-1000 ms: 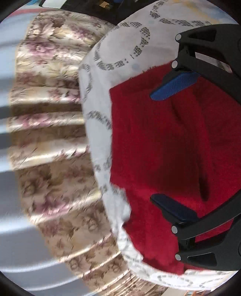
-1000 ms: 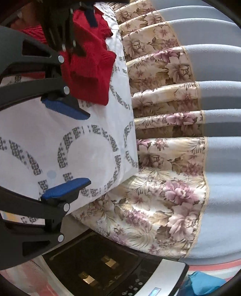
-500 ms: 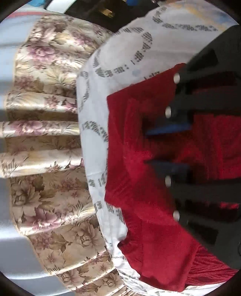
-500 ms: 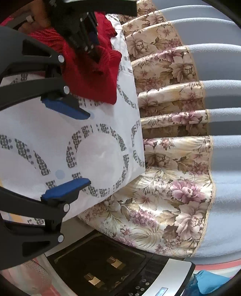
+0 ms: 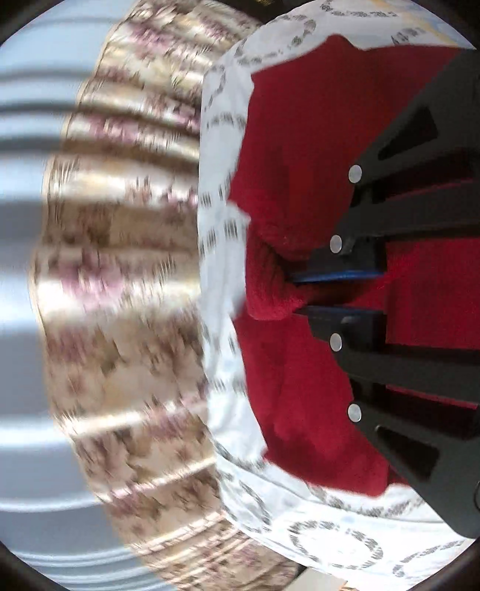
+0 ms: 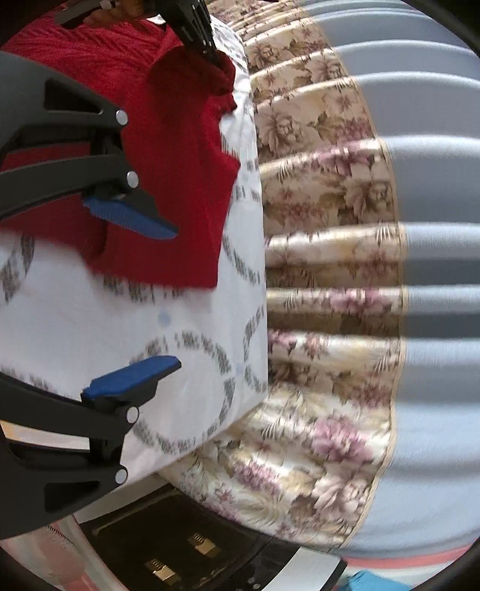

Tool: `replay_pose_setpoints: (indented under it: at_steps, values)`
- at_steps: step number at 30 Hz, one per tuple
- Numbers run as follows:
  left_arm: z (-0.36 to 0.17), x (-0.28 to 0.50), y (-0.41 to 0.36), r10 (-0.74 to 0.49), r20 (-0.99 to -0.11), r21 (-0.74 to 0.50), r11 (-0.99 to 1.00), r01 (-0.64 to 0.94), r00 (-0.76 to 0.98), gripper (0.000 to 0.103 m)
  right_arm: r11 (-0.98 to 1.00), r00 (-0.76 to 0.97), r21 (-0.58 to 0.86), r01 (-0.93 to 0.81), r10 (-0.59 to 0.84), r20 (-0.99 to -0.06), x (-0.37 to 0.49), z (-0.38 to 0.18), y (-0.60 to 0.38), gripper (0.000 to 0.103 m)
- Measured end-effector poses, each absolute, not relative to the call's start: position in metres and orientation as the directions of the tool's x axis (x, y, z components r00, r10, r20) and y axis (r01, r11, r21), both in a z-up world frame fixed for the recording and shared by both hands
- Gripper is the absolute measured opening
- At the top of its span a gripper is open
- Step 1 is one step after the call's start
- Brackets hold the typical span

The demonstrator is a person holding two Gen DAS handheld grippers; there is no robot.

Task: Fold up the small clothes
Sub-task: 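Grasp the folded sweater with the left gripper and fold it again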

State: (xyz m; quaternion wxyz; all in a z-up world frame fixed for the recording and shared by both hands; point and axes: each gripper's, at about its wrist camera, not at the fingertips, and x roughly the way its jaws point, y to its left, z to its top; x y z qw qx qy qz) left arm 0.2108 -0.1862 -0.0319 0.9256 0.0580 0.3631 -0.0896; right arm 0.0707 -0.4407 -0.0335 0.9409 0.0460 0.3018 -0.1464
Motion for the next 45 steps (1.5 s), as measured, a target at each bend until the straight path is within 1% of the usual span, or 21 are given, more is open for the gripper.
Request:
replay_pose_setpoints:
  at_steps: [1,2,3,4,6,12,15,18,21,24,26,28,34,36,38,39,40,41,42,43,45]
  values:
    - [-0.034,0.212,-0.176,-0.11,-0.685,0.048,0.98,0.195,0.72,0.01,0.956,0.776,-0.003,0.293,-0.239,-0.583,0.074,-0.033,-0.433,0.066]
    - [-0.037,0.214,-0.162,-0.092,-0.689,0.055,0.982,0.178,0.719,0.013,0.96,0.778,-0.002,0.278,-0.227,-0.585,0.077,-0.034,-0.424,0.066]
    - [-0.04,0.217,-0.15,-0.088,-0.7,0.047,0.984,0.169,0.709,0.028,0.964,0.779,-0.002,0.267,-0.217,-0.588,0.079,-0.034,-0.417,0.066]
    - [-0.044,0.217,-0.139,-0.077,-0.708,0.045,0.987,0.153,0.702,0.058,0.967,0.78,-0.004,0.255,-0.208,-0.59,0.081,-0.035,-0.408,0.066]
    - [-0.048,0.214,-0.104,-0.037,-0.689,0.017,0.998,0.068,0.723,0.084,0.97,0.781,-0.01,0.242,-0.201,-0.591,0.085,-0.036,-0.397,0.068]
    - [-0.047,0.216,-0.038,-0.038,-0.7,-0.071,0.997,-0.017,0.713,0.089,0.975,0.774,-0.009,0.222,-0.182,-0.607,0.096,-0.044,-0.379,0.069]
    - [-0.042,0.217,-0.033,-0.077,-0.692,-0.101,0.995,0.009,0.718,0.091,0.977,0.772,-0.008,0.214,-0.174,-0.612,0.1,-0.046,-0.374,0.069]
    - [-0.03,0.213,-0.036,-0.12,-0.671,-0.14,0.99,0.034,0.732,0.098,0.977,0.772,-0.003,0.214,-0.171,-0.613,0.1,-0.047,-0.372,0.069]
    - [-0.02,0.208,-0.035,-0.126,-0.658,-0.154,0.988,0.032,0.742,0.099,0.975,0.769,-0.003,0.222,-0.177,-0.614,0.098,-0.047,-0.376,0.069]
    - [-0.01,0.203,-0.019,-0.123,-0.628,-0.221,0.975,-0.025,0.769,0.1,0.971,0.768,-0.001,0.237,-0.188,-0.612,0.095,-0.046,-0.382,0.07]
    - [-0.01,0.211,-0.023,-0.168,-0.65,-0.243,0.97,0.007,0.741,0.1,0.97,0.761,0.001,0.245,-0.191,-0.62,0.095,-0.049,-0.387,0.07]
    - [-0.015,0.219,-0.043,-0.195,-0.686,-0.204,0.976,0.072,0.701,0.1,0.969,0.759,0.007,0.248,-0.19,-0.623,0.096,-0.05,-0.388,0.07]
    - [-0.028,0.22,-0.086,-0.184,-0.709,-0.128,0.983,0.132,0.681,0.1,0.971,0.76,0.009,0.237,-0.18,-0.624,0.097,-0.051,-0.382,0.07]
    - [-0.034,0.225,-0.097,-0.15,-0.722,-0.085,0.988,0.129,0.675,0.1,0.972,0.759,0.009,0.235,-0.178,-0.626,0.098,-0.052,-0.381,0.07]
    - [-0.039,0.231,-0.102,-0.138,-0.731,-0.068,0.989,0.13,0.669,0.097,0.973,0.755,0.005,0.229,-0.175,-0.632,0.099,-0.053,-0.38,0.07]
    - [-0.04,0.232,-0.101,-0.144,-0.731,-0.072,0.988,0.134,0.667,0.079,0.974,0.754,0.0,0.228,-0.176,-0.633,0.099,-0.053,-0.38,0.07]
    - [-0.041,0.231,-0.098,-0.144,-0.736,-0.069,0.988,0.139,0.661,0.055,0.973,0.751,-0.005,0.229,-0.18,-0.635,0.098,-0.054,-0.381,0.07]
    - [-0.042,0.229,-0.094,-0.147,-0.738,-0.064,0.987,0.149,0.659,0.045,0.97,0.744,-0.016,0.241,-0.195,-0.639,0.096,-0.055,-0.384,0.07]
    - [-0.042,0.225,-0.087,-0.15,-0.732,-0.063,0.986,0.154,0.665,0.027,0.964,0.734,-0.029,0.263,-0.219,-0.643,0.094,-0.057,-0.389,0.07]
    - [-0.042,0.221,-0.08,-0.15,-0.725,-0.059,0.986,0.156,0.672,0.013,0.96,0.727,-0.034,0.278,-0.234,-0.646,0.093,-0.058,-0.395,0.07]
    - [-0.042,0.212,-0.059,-0.161,-0.696,-0.071,0.985,0.157,0.699,0.012,0.944,0.705,-0.036,0.327,-0.27,-0.655,0.089,-0.06,-0.412,0.07]
